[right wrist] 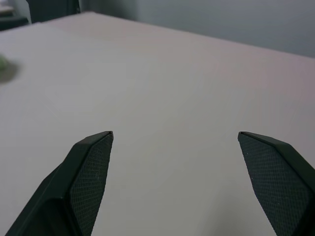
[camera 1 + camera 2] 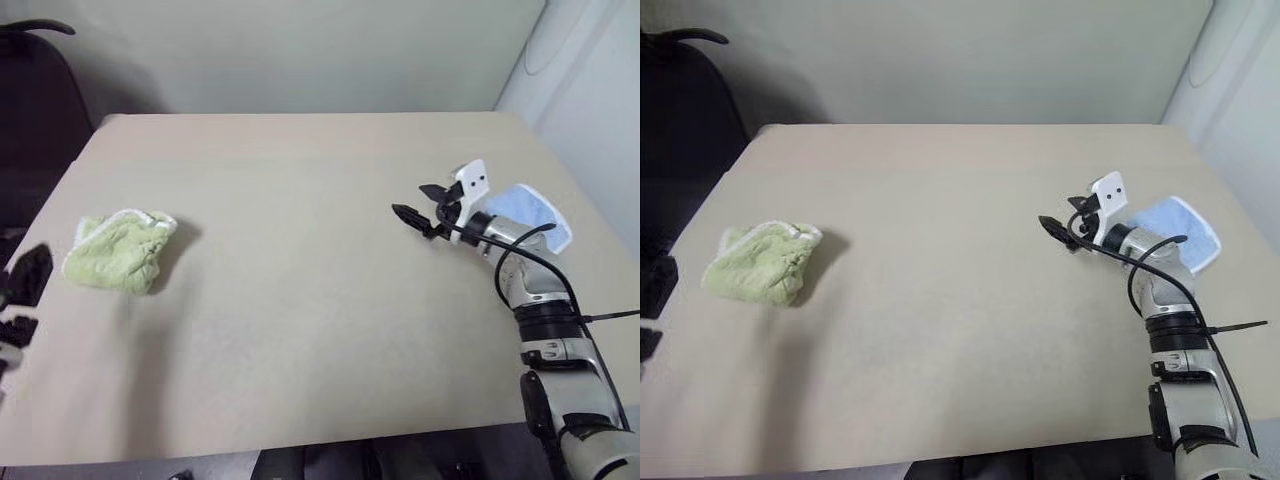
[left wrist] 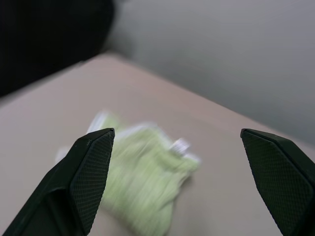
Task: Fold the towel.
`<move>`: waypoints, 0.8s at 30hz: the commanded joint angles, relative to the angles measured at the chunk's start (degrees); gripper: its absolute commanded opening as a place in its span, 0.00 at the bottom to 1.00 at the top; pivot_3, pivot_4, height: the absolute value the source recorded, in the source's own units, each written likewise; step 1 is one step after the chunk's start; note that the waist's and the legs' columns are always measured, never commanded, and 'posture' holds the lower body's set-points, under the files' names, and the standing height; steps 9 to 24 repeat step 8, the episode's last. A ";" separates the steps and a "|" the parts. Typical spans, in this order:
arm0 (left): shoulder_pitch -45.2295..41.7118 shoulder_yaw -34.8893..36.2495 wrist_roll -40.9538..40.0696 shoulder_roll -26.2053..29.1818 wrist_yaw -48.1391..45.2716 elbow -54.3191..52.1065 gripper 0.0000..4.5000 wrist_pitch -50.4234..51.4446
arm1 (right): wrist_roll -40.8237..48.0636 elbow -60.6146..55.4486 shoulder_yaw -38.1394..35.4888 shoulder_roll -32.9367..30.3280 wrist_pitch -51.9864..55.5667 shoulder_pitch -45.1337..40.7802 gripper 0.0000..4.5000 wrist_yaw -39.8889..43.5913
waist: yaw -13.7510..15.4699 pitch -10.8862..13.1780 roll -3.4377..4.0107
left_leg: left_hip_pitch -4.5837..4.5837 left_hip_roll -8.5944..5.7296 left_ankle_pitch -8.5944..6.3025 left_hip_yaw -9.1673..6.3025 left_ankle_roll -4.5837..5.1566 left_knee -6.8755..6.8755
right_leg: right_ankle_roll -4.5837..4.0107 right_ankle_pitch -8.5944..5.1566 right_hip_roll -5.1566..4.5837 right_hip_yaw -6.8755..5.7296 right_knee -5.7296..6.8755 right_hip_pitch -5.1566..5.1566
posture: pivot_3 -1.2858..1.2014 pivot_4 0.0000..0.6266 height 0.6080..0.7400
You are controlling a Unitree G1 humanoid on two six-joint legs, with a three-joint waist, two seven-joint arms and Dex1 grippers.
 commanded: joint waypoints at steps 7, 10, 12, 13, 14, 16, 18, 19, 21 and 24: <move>-4.91 -23.53 21.60 5.19 -10.93 -1.06 0.99 -5.28 | 1.28 -1.36 -3.27 -4.50 -0.22 4.46 0.96 4.14 | -0.70 -0.01 0.02 | 0.09 0.13 0.01 0.07 -0.59 -0.11 | -0.27 -0.05 0.06 -0.01 0.00 0.18 | 0.52 0.24 1.00; -5.95 -24.53 22.27 4.56 -11.21 -0.26 0.99 -5.50 | 1.37 -2.23 -3.45 -4.68 -0.02 5.27 0.96 3.98 | -0.70 -0.01 0.02 | 0.07 0.17 -0.02 0.07 -0.62 -0.14 | -0.31 -0.07 0.09 -0.02 -0.01 0.15 | 0.52 0.24 1.00; -5.95 -24.53 22.27 4.56 -11.21 -0.26 0.99 -5.50 | 1.37 -2.23 -3.45 -4.68 -0.02 5.27 0.96 3.98 | -0.70 -0.01 0.02 | 0.07 0.17 -0.02 0.07 -0.62 -0.14 | -0.31 -0.07 0.09 -0.02 -0.01 0.15 | 0.52 0.24 1.00; -5.95 -24.53 22.27 4.56 -11.21 -0.26 0.99 -5.50 | 1.37 -2.23 -3.45 -4.68 -0.02 5.27 0.96 3.98 | -0.70 -0.01 0.02 | 0.07 0.17 -0.02 0.07 -0.62 -0.14 | -0.31 -0.07 0.09 -0.02 -0.01 0.15 | 0.52 0.24 1.00; -5.95 -24.53 22.27 4.56 -11.21 -0.26 0.99 -5.50 | 1.37 -2.23 -3.45 -4.68 -0.02 5.27 0.96 3.98 | -0.70 -0.01 0.02 | 0.07 0.17 -0.02 0.07 -0.62 -0.14 | -0.31 -0.07 0.09 -0.02 -0.01 0.15 | 0.52 0.24 1.00; -5.95 -24.53 22.27 4.56 -11.21 -0.26 0.99 -5.50 | 1.37 -2.23 -3.45 -4.68 -0.02 5.27 0.96 3.98 | -0.70 -0.01 0.02 | 0.07 0.17 -0.02 0.07 -0.62 -0.14 | -0.31 -0.07 0.09 -0.02 -0.01 0.15 | 0.52 0.24 1.00; -5.95 -24.53 22.27 4.56 -11.21 -0.26 0.99 -5.50 | 1.37 -2.23 -3.45 -4.68 -0.02 5.27 0.96 3.98 | -0.70 -0.01 0.02 | 0.07 0.17 -0.02 0.07 -0.62 -0.14 | -0.31 -0.07 0.09 -0.02 -0.01 0.15 | 0.52 0.24 1.00; -5.95 -24.53 22.27 4.56 -11.21 -0.26 0.99 -5.50 | 1.37 -2.23 -3.45 -4.68 -0.02 5.27 0.96 3.98 | -0.70 -0.01 0.02 | 0.07 0.17 -0.02 0.07 -0.62 -0.14 | -0.31 -0.07 0.09 -0.02 -0.01 0.15 | 0.52 0.24 1.00; -5.95 -24.53 22.27 4.56 -11.21 -0.26 0.99 -5.50 | 1.37 -2.23 -3.45 -4.68 -0.02 5.27 0.96 3.98 | -0.70 -0.01 0.02 | 0.07 0.17 -0.02 0.07 -0.62 -0.14 | -0.31 -0.07 0.09 -0.02 -0.01 0.15 | 0.52 0.24 1.00; -5.95 -24.53 22.27 4.56 -11.21 -0.26 0.99 -5.50 | 1.37 -2.23 -3.45 -4.68 -0.02 5.27 0.96 3.98 | -0.70 -0.01 0.02 | 0.07 0.17 -0.02 0.07 -0.62 -0.14 | -0.31 -0.07 0.09 -0.02 -0.01 0.15 | 0.52 0.24 1.00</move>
